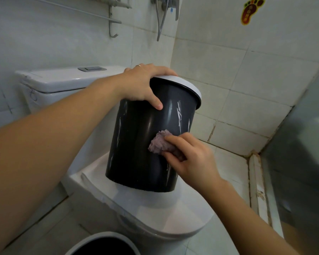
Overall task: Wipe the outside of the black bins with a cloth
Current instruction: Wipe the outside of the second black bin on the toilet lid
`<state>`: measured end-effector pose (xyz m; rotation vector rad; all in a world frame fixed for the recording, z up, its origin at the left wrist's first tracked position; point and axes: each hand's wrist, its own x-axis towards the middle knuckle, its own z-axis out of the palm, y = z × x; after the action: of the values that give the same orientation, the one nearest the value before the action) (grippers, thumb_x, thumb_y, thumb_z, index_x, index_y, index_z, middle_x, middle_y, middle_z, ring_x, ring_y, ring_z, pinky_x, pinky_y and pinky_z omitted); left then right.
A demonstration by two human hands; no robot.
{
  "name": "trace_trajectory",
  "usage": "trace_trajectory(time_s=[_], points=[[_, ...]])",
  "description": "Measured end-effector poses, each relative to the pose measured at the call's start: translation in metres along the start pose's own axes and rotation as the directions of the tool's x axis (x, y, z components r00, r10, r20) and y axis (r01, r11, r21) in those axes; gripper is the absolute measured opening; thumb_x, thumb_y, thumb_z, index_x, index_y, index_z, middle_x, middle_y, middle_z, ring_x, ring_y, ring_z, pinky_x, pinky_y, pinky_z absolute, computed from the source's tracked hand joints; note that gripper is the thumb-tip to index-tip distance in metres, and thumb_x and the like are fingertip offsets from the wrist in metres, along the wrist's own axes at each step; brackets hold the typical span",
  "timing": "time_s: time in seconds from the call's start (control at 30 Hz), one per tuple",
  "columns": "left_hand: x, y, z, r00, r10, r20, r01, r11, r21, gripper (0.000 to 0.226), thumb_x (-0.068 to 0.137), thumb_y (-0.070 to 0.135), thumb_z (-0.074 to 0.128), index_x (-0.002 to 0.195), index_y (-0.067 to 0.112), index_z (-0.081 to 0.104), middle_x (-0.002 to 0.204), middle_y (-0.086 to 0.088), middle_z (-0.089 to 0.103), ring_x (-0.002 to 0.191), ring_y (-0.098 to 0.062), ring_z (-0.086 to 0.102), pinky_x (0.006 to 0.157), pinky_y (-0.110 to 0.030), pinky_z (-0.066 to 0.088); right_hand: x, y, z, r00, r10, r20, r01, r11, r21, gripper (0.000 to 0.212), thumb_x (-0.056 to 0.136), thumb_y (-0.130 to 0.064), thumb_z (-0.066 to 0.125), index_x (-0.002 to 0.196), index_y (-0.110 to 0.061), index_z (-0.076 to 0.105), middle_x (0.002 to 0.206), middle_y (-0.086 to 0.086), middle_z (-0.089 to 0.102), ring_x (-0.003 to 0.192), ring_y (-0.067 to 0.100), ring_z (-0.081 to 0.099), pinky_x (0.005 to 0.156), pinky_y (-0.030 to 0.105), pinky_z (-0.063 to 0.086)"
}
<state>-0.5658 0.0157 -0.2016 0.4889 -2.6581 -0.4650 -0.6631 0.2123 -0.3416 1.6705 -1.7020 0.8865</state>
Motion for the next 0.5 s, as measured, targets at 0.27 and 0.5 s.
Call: trace_trajectory(time_s=[0.27, 0.5], points=[[-0.005, -0.005, -0.003, 1.000, -0.006, 0.009, 0.006, 1.000, -0.001, 0.087, 0.066, 0.032, 0.087, 0.135, 0.058, 0.040, 0.136, 0.010, 0.046, 0.133, -0.021, 0.033, 0.113, -0.050, 0.026, -0.043, -0.004, 0.000, 0.922, -0.265, 0.280, 0.260, 0.964, 0.058, 0.021, 0.089, -0.027, 0.067, 0.106, -0.018, 0.073, 0.087, 0.001, 0.063, 0.070, 0.017, 0.056, 0.056, 0.030, 0.050], [-0.005, -0.001, 0.000, 1.000, 0.014, -0.007, -0.013, 1.000, 0.021, 0.090, 0.064, 0.033, 0.089, 0.136, 0.056, 0.041, 0.130, 0.009, 0.047, 0.132, -0.022, 0.034, 0.113, -0.051, 0.026, 0.008, 0.004, -0.008, 0.998, -0.033, 0.050, 0.036, 0.998, -0.060, 0.033, 0.083, -0.024, 0.076, 0.114, -0.014, 0.071, 0.087, 0.005, 0.063, 0.072, 0.024, 0.061, 0.055, 0.037, 0.053]])
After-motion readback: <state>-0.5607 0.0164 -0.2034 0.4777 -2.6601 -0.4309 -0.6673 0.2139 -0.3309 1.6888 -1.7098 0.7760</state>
